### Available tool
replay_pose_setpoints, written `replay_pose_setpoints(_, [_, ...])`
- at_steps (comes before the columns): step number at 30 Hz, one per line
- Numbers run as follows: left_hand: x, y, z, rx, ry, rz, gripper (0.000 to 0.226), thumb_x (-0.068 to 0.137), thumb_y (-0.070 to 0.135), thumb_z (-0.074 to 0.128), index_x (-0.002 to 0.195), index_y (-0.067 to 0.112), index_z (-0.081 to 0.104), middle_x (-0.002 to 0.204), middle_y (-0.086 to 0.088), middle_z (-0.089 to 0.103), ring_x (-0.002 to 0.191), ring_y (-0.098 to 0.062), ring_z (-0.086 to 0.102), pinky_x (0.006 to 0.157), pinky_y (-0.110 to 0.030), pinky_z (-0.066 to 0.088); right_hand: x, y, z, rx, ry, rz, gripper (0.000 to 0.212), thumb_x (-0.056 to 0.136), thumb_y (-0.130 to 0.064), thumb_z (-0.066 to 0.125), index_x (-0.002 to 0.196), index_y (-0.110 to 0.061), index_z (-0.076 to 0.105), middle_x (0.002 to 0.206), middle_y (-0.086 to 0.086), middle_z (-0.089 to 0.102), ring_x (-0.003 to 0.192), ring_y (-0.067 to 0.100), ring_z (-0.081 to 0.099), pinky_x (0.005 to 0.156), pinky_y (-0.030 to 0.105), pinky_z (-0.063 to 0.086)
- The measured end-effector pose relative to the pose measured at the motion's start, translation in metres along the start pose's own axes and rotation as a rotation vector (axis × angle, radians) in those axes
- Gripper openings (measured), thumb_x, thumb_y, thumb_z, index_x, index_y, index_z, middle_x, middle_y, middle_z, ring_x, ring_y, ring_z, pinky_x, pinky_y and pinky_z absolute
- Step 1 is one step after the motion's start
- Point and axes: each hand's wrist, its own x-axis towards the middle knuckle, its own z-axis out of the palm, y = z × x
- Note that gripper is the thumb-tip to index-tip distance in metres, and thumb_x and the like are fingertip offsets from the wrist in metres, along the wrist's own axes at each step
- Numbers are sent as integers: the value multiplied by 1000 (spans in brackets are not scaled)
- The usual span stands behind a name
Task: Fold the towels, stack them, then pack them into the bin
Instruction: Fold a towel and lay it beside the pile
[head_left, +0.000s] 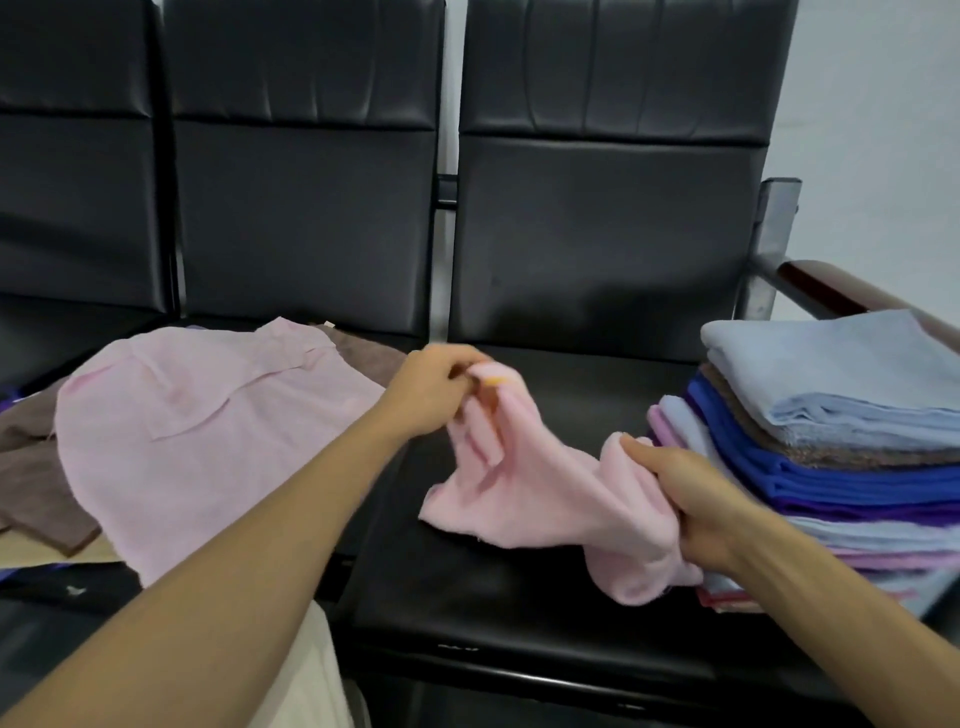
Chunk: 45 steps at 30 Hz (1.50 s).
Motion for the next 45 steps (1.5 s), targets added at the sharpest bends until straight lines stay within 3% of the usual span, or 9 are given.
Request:
replay_pose_setpoints(2, [12, 9, 13, -436, 110, -165, 45, 97, 3, 42, 135, 23, 53, 129, 3, 59, 119, -14, 56, 103, -35, 46, -1, -1, -2, 85, 5, 27, 10, 92, -28, 60, 89, -19, 65, 73, 2, 71, 81, 20, 62, 75, 32, 48])
replay_pose_setpoints(5, [15, 1, 27, -441, 104, -341, 57, 98, 0, 37, 149, 23, 28, 150, 3, 36, 136, -17, 37, 112, -41, 36, 5, 1, -9, 185, 17, 21, 38, 83, -45, 67, 113, -20, 67, 110, 9, 70, 105, 24, 64, 97, 39, 48])
replay_pose_setpoints(13, [-24, -24, 32, 238, -453, -476, 19, 93, 35, 53, 93, 17, 50, 95, -4, 50, 86, -18, 48, 72, -27, 39, 9, 9, -14, 229, 55, -175, 46, 81, -40, 72, 122, -24, 60, 139, -5, 52, 129, 15, 49, 112, 37, 34])
replay_pose_setpoints(17, [-25, -24, 36, 216, -474, -514, 29, 86, 45, 62, 82, 17, 68, 87, 0, 62, 80, -14, 53, 67, -25, 42, 6, 4, -7, 214, 50, -176, 39, 90, -29, 63, 128, -23, 56, 132, -8, 54, 110, 8, 57, 99, 30, 45])
replay_pose_setpoints(21, [-24, -19, 46, 263, -454, -595, 45, 84, 35, 71, 120, 10, 62, 118, -6, 63, 101, -18, 57, 85, -29, 47, 12, 7, -8, 132, 75, -185, 45, 96, -17, 54, 139, -27, 45, 99, -16, 58, 78, -3, 57, 63, 14, 45])
replay_pose_setpoints(25, [-19, -20, 49, 66, -355, -761, 39, 88, 19, 66, 124, 7, 57, 122, -11, 58, 110, -26, 55, 87, -34, 47, 15, 5, -11, -10, 94, -213, 50, 97, -10, 47, 145, -23, 39, 136, -4, 51, 105, 10, 55, 92, 24, 43])
replay_pose_setpoints(29, [-21, -4, 44, -366, -214, -893, 13, 91, 5, 48, 91, 1, 61, 101, -15, 64, 93, -27, 60, 80, -33, 49, 12, -4, -12, -31, 159, -192, 31, 91, -11, 53, 121, -16, 61, 121, 5, 63, 108, 20, 59, 98, 37, 46])
replay_pose_setpoints(42, [-15, 91, -87, -950, 93, -509, 28, 88, 10, 34, 61, 13, 41, 57, -4, 44, 45, -14, 48, 49, -23, 41, -44, -142, 9, 20, 102, -393, 23, 96, -26, 54, 105, -7, 65, 109, 8, 69, 97, 20, 64, 79, 33, 51])
replay_pose_setpoints(45, [-7, 118, -128, -891, 199, -396, 22, 92, 9, 38, 80, 6, 56, 75, -10, 61, 66, -22, 60, 64, -32, 49, -69, -187, 15, 24, 169, -471, 23, 94, -29, 56, 108, -11, 61, 110, 4, 64, 99, 23, 61, 81, 37, 48])
